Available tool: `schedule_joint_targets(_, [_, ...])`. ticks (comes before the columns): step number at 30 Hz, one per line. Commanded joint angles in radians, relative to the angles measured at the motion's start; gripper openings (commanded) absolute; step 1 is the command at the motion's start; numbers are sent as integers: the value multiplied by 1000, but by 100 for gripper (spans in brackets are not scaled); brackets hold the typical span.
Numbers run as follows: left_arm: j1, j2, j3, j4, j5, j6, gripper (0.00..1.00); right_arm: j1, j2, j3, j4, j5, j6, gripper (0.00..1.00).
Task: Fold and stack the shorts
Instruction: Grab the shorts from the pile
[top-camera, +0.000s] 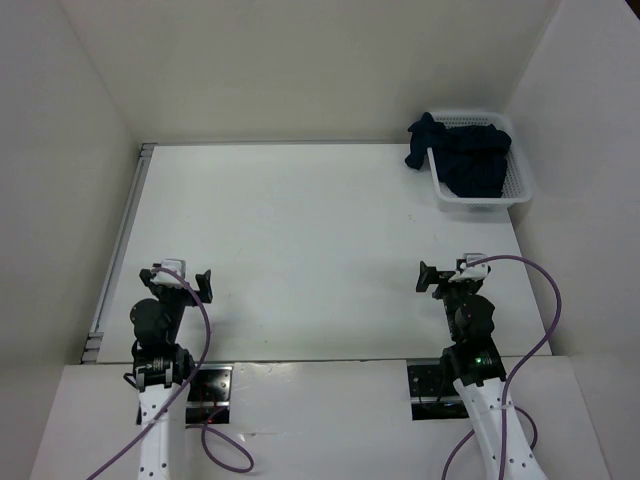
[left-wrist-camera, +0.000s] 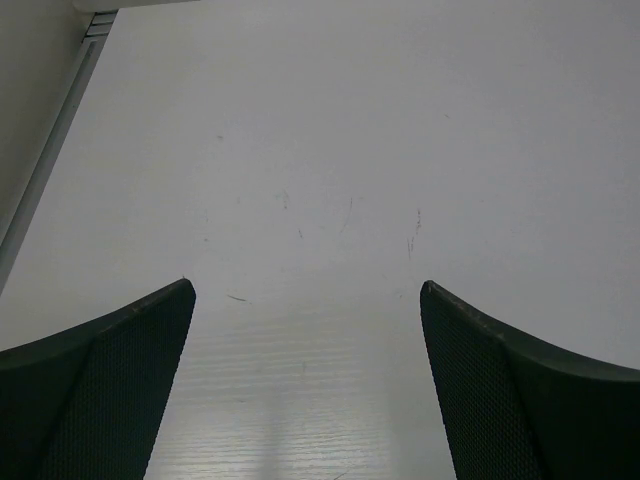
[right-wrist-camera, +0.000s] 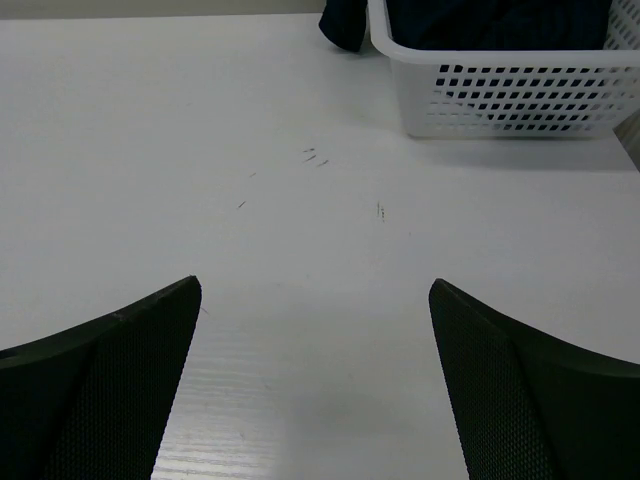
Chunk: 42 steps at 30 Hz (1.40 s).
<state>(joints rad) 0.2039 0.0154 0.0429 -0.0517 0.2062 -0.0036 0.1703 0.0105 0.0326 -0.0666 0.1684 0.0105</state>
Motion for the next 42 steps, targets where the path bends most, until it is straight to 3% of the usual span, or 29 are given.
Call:
schedule_joint_targets(1, [-4, -22, -32, 38, -2, 4, 100, 6, -21, -37, 59, 5, 0, 99])
schedule_joint_targets(6, [-4, -22, -32, 38, -2, 4, 100, 6, -21, -37, 59, 5, 0, 99])
schedule_joint_targets(9, [-4, -22, 3, 13, 152, 4, 100, 6, -21, -37, 59, -6, -10, 99])
schedule_joint_targets(10, [-4, -22, 3, 22, 314, 4, 100, 6, -21, -7, 59, -73, -33, 99])
schedule_joint_targets(11, [-4, -22, 24, 39, 358, 4, 100, 6, -21, 10, 59, -171, -237, 99])
schedule_joint_targets(13, [-4, -22, 44, 88, 412, 4, 100, 6, -21, 20, 124, -266, -311, 99])
schedule_joint_targets(14, [-4, -22, 55, 19, 530, 4, 100, 6, -21, 6, 192, -320, -405, 99])
schedule_joint_targets(15, [-4, -22, 69, -85, 579, 4, 100, 6, -21, 6, 211, -424, -681, 100])
schedule_joint_targets(16, [-4, -22, 69, -188, 591, 4, 100, 6, -21, 6, 79, -561, -1105, 100])
schedule_joint_targets(17, [-4, -22, 48, -177, 497, 4, 100, 6, -21, -20, -31, -579, -1522, 100])
schedule_joint_targets(18, [-4, -22, 37, -95, 442, 4, 100, 6, -21, -34, -60, -570, -1777, 98])
schedule_joint_targets(20, [-14, -12, 28, 150, 299, 4, 100, 6, -21, -14, 98, -583, -1564, 100])
schedule_joint_targets(21, [-14, -12, 57, 180, 279, 4, 100, 6, -21, -29, 235, -537, -1349, 100])
schedule_joint_targets(22, [-14, -2, 93, 181, 279, 4, 100, 6, -11, -14, 469, -537, -1277, 100])
schedule_joint_targets(23, [-24, 30, 139, 144, 289, 4, 100, 6, 5, 18, 490, -537, -1241, 100])
schedule_joint_targets(25, [-35, 105, 285, 64, 366, 4, 100, 6, 154, 189, 378, -596, -1204, 100])
schedule_joint_targets(27, [-49, 307, 382, 55, 386, 4, 100, 6, 344, 388, 378, -517, -1106, 99])
schedule_joint_targets(28, [-58, 398, 437, 55, 363, 4, 100, 6, 588, 476, 366, -460, -983, 99])
schedule_joint_targets(29, [-72, 608, 569, -3, 340, 4, 100, 15, 718, 577, 317, -389, -900, 99])
schedule_joint_targets(30, [-105, 721, 644, -58, 313, 4, 100, 15, 846, 798, 274, -313, -805, 99])
schedule_joint_targets(31, [-125, 826, 713, -157, 294, 4, 100, 6, 967, 887, 239, -176, -653, 99])
schedule_joint_targets(32, [-147, 994, 814, -187, 265, 4, 100, -12, 1138, 952, 217, -144, -602, 99])
schedule_joint_targets(34, [-216, 1175, 897, -250, 147, 4, 100, -73, 1270, 1137, 147, -144, -526, 99])
schedule_joint_targets(35, [-244, 1230, 937, -278, 103, 4, 100, -95, 1425, 1223, 4, -144, -421, 99])
schedule_joint_targets(37, [-320, 1384, 1074, -374, 8, 4, 100, -177, 1605, 1529, -161, -144, -277, 96])
schedule_joint_targets(38, [-340, 1431, 1119, -405, -7, 4, 100, -204, 1782, 1731, -299, -124, -139, 92])
schedule_joint_targets(40, [-380, 1535, 1231, -456, -7, 4, 100, -264, 1914, 1867, -366, -95, -40, 87])
schedule_joint_targets(42, [-409, 1571, 1273, -456, -16, 4, 100, -273, 1980, 1880, -299, -38, 5, 87])
